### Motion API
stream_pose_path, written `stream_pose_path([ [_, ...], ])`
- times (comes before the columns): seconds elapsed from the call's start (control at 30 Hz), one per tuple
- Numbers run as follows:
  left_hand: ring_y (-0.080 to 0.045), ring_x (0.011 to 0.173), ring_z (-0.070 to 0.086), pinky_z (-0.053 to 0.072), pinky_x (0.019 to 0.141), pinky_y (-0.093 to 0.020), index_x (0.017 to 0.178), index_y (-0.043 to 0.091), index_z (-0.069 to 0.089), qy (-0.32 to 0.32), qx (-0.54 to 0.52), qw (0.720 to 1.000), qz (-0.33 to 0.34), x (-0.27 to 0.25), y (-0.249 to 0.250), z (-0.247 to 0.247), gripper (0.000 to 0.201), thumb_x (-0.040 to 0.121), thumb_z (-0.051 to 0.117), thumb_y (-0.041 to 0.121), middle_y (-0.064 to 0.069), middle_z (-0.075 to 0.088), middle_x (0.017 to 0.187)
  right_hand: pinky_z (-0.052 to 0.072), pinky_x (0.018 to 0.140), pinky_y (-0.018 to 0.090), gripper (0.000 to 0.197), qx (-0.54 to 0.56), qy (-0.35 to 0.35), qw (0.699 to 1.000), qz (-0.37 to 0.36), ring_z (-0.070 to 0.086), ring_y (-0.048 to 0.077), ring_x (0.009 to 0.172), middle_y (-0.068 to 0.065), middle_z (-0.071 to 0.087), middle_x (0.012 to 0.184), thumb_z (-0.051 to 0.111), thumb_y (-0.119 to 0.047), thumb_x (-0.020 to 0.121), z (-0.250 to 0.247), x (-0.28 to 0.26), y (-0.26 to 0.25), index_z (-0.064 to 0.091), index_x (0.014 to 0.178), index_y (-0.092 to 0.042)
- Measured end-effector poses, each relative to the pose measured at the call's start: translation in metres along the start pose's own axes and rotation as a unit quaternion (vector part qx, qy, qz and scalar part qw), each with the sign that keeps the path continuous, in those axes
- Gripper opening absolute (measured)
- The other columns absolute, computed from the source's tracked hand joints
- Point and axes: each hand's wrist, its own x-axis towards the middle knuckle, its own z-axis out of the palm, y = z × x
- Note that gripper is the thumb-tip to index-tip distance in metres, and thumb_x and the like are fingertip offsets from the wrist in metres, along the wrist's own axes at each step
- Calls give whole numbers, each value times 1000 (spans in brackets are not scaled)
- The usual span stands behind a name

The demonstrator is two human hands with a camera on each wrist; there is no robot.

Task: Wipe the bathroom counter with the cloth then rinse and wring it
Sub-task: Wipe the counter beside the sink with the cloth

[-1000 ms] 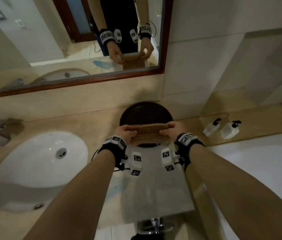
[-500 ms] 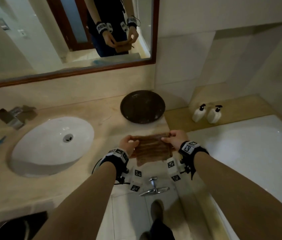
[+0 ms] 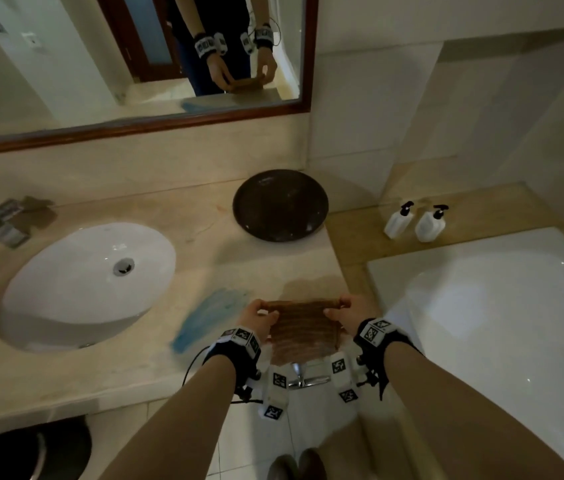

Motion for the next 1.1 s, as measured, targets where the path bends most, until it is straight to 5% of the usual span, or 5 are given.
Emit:
stream_pose_path([
  [0.43, -19, 79, 68, 60, 73, -38, 102, 15, 61, 95, 1, 994, 59, 43, 9, 9, 11, 92, 58, 12, -5, 67, 93, 45, 79, 29, 31, -76, 93, 992, -37, 52, 20, 89, 8, 54, 111, 68, -19, 87, 2, 53, 0, 56, 114, -11],
  [0.63, -20, 98, 61, 48, 84, -30, 112, 23, 59, 147, 298, 926, 177, -9, -33, -1, 21, 95, 47, 20, 4, 61, 108, 41, 94, 39, 36, -306, 102, 924, -204, 45, 30, 114, 13, 38, 131, 48, -21, 89, 35, 23, -4, 47, 124, -15],
  [0.73, -23, 121, 52, 42, 102, -33, 134, 20, 48, 107, 428, 868, 229, -24, -68, -4, 38, 96, 47, 24, 0, 49, 138, 10, 119, 45, 60, -379, 2, 891, -251, 8, 32, 146, 11, 2, 160, 36, -33, 98, 68, 19, 3, 17, 152, -13],
  [0.93, -10, 143, 4, 1, 117, -32, 152, 15, 16, 74, 485, 811, 319, -29, -107, -8, 65, 96, 46, 27, 0, 3, 156, -19, 112, 47, 75, -450, 12, 856, -253, -17, 27, 146, 5, -26, 155, -11, -55, 82, 121, 12, 33, -25, 145, -18],
  [1.1, -17, 136, 40, 25, 111, -37, 142, 10, 43, 51, 525, 800, 287, -28, -112, -10, 75, 75, 67, 32, -6, 34, 151, -22, 111, 41, 72, -463, 27, 834, -299, -16, 21, 146, -4, -28, 154, -2, -59, 85, 112, 28, 43, -22, 147, -26],
])
